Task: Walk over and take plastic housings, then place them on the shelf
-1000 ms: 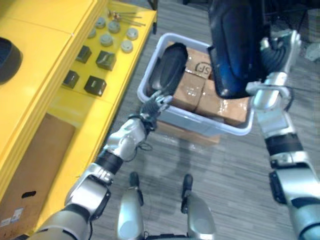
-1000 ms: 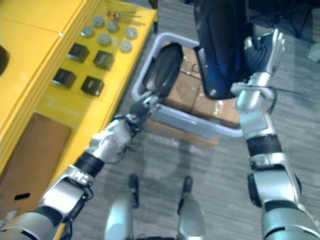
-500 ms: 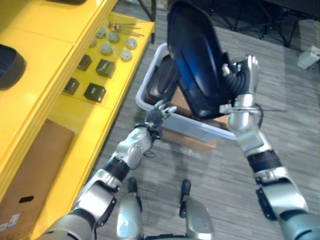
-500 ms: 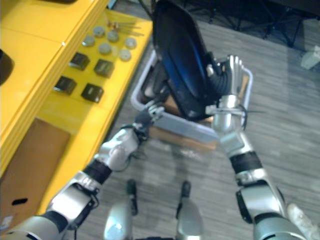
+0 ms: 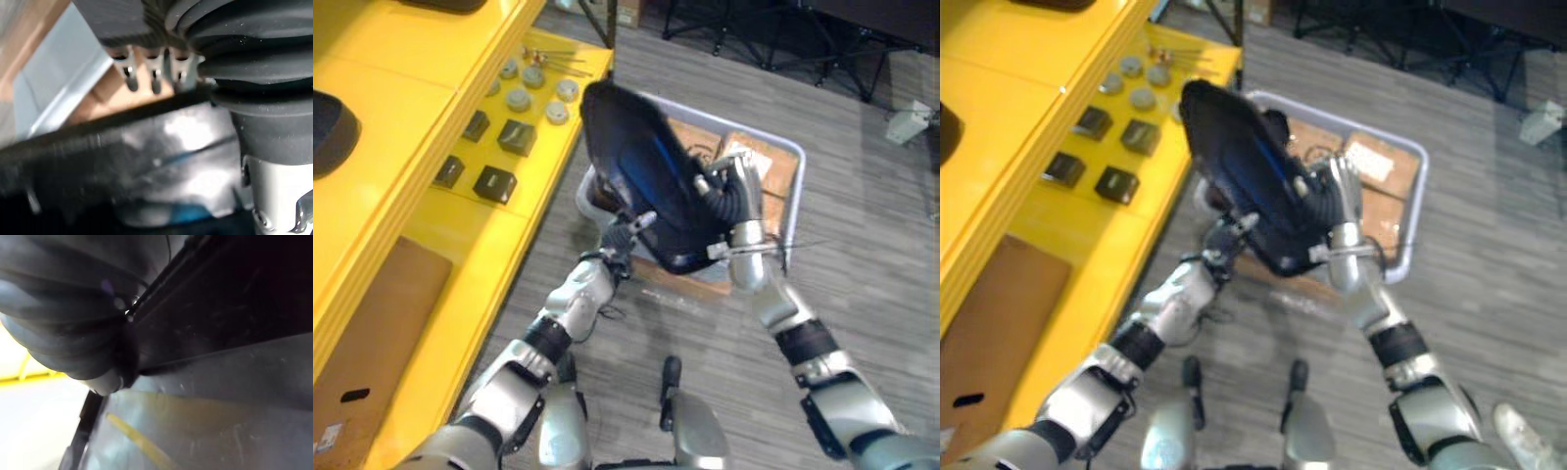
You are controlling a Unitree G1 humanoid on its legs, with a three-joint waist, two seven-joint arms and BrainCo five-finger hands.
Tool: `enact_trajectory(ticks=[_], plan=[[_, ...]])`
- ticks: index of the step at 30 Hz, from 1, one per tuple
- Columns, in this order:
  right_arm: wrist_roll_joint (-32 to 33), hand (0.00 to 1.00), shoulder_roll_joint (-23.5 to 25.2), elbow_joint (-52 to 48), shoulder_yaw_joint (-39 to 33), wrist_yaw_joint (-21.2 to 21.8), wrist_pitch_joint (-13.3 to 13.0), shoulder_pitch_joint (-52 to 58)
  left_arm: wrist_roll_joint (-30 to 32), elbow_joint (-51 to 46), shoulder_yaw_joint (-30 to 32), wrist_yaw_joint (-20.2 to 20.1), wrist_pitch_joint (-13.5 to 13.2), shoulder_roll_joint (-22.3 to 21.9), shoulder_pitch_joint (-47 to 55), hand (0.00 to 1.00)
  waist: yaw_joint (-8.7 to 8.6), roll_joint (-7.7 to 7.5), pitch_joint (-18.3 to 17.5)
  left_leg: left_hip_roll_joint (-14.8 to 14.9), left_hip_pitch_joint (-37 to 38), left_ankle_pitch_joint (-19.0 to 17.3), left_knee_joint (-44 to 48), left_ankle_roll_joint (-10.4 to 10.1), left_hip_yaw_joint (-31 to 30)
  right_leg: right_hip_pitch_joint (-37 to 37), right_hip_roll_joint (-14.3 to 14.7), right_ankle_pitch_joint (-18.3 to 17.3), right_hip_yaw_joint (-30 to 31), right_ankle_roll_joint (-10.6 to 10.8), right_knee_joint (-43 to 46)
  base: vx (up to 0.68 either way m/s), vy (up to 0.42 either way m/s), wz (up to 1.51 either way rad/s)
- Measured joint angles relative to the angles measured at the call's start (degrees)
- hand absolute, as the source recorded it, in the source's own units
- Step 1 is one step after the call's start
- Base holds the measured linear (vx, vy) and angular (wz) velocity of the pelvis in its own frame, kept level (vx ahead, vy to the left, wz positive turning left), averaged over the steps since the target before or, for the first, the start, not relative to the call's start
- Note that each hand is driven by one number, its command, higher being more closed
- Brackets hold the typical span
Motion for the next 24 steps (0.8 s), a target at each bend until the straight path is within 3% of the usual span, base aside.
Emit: enact_trajectory(ticks=[4, 14, 17, 18, 24], plan=[[-0.6, 1.00, 0.6, 2.6, 1.2, 0.0, 0.0, 0.4, -3.9, 0.0, -2.2, -0.4, -1.4, -0.5, 0.7, 1.00, 0.10, -0.29, -0.3, -0.6, 0.5, 0.7, -1.4, 0.2, -0.1, 0.1, -0.5, -0.1, -0.2, 0.1, 0.0, -0.01, 0.019, 0.04], [-0.6, 1.00, 3.8, 3.7, 2.3, -4.6, -1.9, 2.3, -3.0, 0.4, -2.7, 0.8, -5.2, -0.5, 2.1, 1.00, 0.50, -0.33, -0.5, -0.9, 2.3, 1.4, -3.1, 0.1, -0.2, 1.3, -0.6, -0.4, -0.4, 0.2, -0.1, 0.00, 0.001, 0.00], [-0.5, 1.00, 4.4, 3.5, 3.2, -5.7, -1.9, 3.8, -3.0, 0.7, -3.3, 0.8, -5.5, -0.5, 3.2, 1.00, 0.56, -0.39, -2.9, -1.0, 2.5, 1.6, -4.1, 0.0, -0.2, 1.3, -0.6, -0.6, -0.7, 0.3, -0.5, 0.00, 0.000, 0.00], [-0.5, 0.00, 4.4, 3.4, 3.6, -6.4, -1.9, 4.4, -2.9, 0.7, -3.7, 0.8, -6.0, -0.5, 3.6, 1.00, 0.56, -0.40, -3.5, -1.1, 2.9, 1.7, -4.5, -0.1, -0.2, 1.5, -0.6, -0.7, -0.7, 0.2, -0.5, 0.03, 0.005, 0.00], [2.3, 0.00, 4.4, 1.6, 4.0, -7.4, -1.9, 6.7, 0.8, 0.5, -4.4, 0.9, -7.1, -0.6, 4.0, 1.00, 0.32, -0.35, -4.6, -1.4, 4.6, 2.4, -6.5, 0.0, -0.4, 2.6, -0.9, -1.1, -1.4, 0.4, -0.8, 0.01, 0.003, 0.03]])
